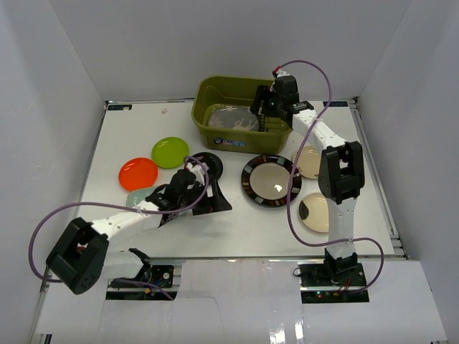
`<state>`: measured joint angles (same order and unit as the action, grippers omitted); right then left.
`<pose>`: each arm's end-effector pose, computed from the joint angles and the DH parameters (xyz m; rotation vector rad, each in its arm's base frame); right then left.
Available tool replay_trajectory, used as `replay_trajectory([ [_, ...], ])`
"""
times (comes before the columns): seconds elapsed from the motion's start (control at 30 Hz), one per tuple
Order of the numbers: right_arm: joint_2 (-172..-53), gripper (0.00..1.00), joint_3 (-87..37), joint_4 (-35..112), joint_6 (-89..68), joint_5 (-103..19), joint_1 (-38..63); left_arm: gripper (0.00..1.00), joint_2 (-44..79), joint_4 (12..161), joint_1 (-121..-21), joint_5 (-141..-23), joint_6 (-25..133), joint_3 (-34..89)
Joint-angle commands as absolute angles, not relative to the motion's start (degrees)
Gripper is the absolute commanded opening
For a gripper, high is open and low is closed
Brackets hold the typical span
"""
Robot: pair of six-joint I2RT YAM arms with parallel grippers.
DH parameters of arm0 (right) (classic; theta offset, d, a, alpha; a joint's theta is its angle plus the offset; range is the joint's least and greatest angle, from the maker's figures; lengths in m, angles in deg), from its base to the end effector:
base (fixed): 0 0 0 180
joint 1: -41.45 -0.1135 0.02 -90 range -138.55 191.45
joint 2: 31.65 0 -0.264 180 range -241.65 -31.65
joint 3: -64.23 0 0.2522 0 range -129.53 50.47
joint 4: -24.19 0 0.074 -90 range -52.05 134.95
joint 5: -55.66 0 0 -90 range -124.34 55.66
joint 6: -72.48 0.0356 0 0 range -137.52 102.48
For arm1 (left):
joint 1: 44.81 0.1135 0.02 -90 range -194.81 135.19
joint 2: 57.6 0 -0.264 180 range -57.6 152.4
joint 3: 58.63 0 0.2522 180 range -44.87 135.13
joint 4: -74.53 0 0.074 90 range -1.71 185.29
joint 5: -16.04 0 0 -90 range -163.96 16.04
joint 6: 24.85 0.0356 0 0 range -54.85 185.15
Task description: Place the plates into the plastic bin on the countertop
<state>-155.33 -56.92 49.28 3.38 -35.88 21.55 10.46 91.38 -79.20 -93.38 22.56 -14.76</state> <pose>0.4844 0.1764 0.2712 0.0012 2.0857 0.4664 0.1852 -0.1411 0.1844 0.0154 2.4831 -1.0331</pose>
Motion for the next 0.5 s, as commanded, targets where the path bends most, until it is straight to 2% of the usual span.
replay_trajectory([
  [0.0, -146.54, 0.78, -58.35, 48.15, 0.85, -36.27, 21.5, 0.92, 15.34, 84.6, -85.22, -86.36, 19.36, -8.85],
  [0.1, -140.48, 0.79, -55.54, 47.27, 1.89, -39.87, 21.41, 0.89, 21.04, 82.41, -87.61, -81.72, 18.39, -6.73],
  [0.23, -123.09, 0.79, -33.69, 36.22, 6.28, -45.06, 21.06, 0.85, 26.77, 76.61, -89.63, -77.83, 14.53, -5.41],
  [0.47, -98.21, 0.69, -1.89, 25.05, 12.09, -47.17, 18.16, 0.78, 36.51, 70.81, -91.3, -67.03, 10.75, -2.25],
])
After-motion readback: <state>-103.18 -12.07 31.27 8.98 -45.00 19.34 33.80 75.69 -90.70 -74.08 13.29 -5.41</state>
